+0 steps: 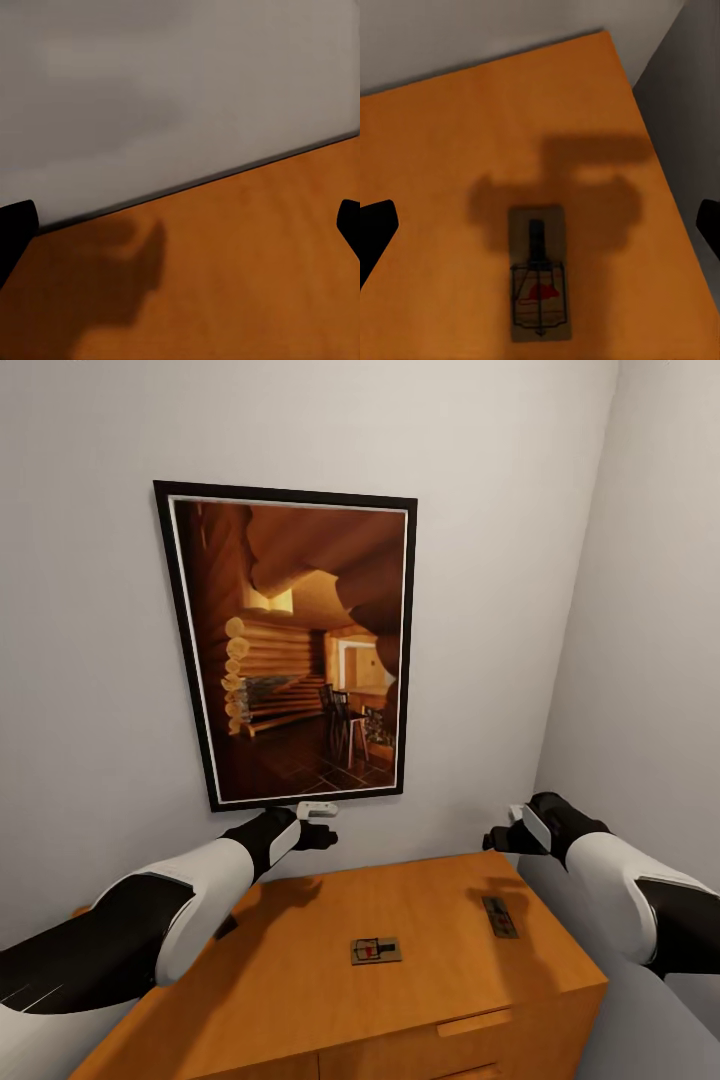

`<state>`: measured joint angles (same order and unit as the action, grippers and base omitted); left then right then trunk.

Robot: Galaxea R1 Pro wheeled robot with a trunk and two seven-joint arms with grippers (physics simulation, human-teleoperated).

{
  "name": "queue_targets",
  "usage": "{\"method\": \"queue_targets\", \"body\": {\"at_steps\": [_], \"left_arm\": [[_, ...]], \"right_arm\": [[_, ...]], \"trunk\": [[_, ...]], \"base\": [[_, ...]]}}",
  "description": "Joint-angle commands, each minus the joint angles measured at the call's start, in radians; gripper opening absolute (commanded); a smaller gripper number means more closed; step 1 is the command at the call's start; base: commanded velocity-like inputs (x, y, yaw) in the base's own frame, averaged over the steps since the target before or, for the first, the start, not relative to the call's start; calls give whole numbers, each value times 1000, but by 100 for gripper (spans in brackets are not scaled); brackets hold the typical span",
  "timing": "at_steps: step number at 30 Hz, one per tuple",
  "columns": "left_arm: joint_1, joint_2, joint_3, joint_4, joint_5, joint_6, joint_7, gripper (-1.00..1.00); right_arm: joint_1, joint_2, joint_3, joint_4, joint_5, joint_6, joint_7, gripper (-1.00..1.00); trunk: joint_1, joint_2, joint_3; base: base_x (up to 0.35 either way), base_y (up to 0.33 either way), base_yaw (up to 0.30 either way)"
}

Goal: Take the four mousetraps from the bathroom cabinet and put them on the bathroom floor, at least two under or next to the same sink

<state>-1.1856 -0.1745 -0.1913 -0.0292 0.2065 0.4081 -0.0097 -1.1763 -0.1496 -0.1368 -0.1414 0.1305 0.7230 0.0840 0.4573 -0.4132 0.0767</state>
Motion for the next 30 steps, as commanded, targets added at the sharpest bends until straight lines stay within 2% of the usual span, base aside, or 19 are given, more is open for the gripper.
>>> {"method": "queue_targets", "body": {"at_steps": [1, 23, 30], "left_arm": [[0, 0, -8, -1, 8, 5, -1, 100], [0, 0, -8, -2, 8, 4, -1, 100], [0, 0, -8, -1, 9, 4, -1, 100]], "right_arm": [[0, -1, -6, -1, 11, 3, 8, 100], [1, -12, -4, 4, 12, -20, 8, 100], [1, -11, -4, 34, 13, -38, 8, 100]], "trunk": [[0, -1, 0], [0, -1, 0], [0, -1, 0]], "base": [[0, 0, 0], [0, 0, 0], [0, 0, 0]]}}
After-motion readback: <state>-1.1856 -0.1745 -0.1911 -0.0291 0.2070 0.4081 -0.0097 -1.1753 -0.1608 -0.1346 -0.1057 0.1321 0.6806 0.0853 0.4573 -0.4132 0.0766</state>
